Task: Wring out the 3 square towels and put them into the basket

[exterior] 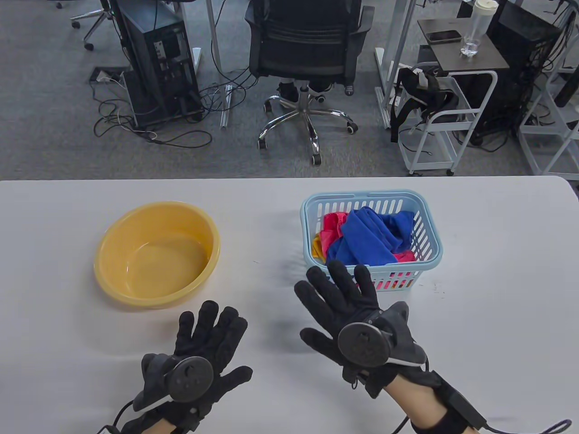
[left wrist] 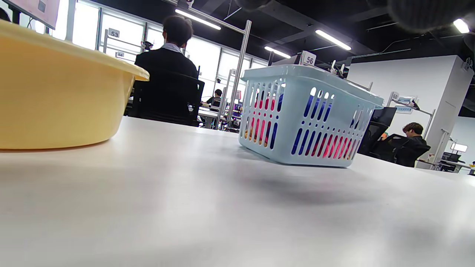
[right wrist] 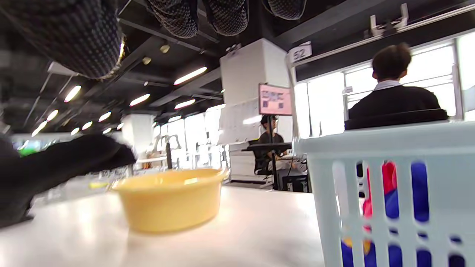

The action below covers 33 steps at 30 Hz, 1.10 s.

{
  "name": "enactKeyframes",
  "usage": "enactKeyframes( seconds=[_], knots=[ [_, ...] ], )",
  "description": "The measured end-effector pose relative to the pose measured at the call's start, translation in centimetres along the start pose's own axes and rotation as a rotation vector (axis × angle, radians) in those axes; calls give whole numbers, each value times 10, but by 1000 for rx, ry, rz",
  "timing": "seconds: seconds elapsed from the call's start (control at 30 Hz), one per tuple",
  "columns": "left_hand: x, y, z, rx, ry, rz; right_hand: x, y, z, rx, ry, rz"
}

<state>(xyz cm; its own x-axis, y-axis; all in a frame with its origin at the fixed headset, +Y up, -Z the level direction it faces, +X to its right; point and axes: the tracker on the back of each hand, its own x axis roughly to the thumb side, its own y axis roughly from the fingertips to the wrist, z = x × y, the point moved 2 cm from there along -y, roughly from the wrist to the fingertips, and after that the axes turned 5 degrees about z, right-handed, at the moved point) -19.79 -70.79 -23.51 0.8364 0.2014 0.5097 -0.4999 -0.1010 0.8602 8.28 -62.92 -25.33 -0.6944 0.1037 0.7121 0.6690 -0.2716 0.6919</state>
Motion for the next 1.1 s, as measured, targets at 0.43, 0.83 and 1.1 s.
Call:
enactKeyframes(
  seconds=[0.43,0.83,1.1],
  knots=[
    [-1,-11,31,-259,-95,-55,-11,37,-77,96,-114,-29],
    [-3,-11,31,-283,-76,-65,-6,38,-73,80,-152,6],
    [-2,-11,31,-311,-84,-65,-9,38,-77,108,-172,5]
  ],
)
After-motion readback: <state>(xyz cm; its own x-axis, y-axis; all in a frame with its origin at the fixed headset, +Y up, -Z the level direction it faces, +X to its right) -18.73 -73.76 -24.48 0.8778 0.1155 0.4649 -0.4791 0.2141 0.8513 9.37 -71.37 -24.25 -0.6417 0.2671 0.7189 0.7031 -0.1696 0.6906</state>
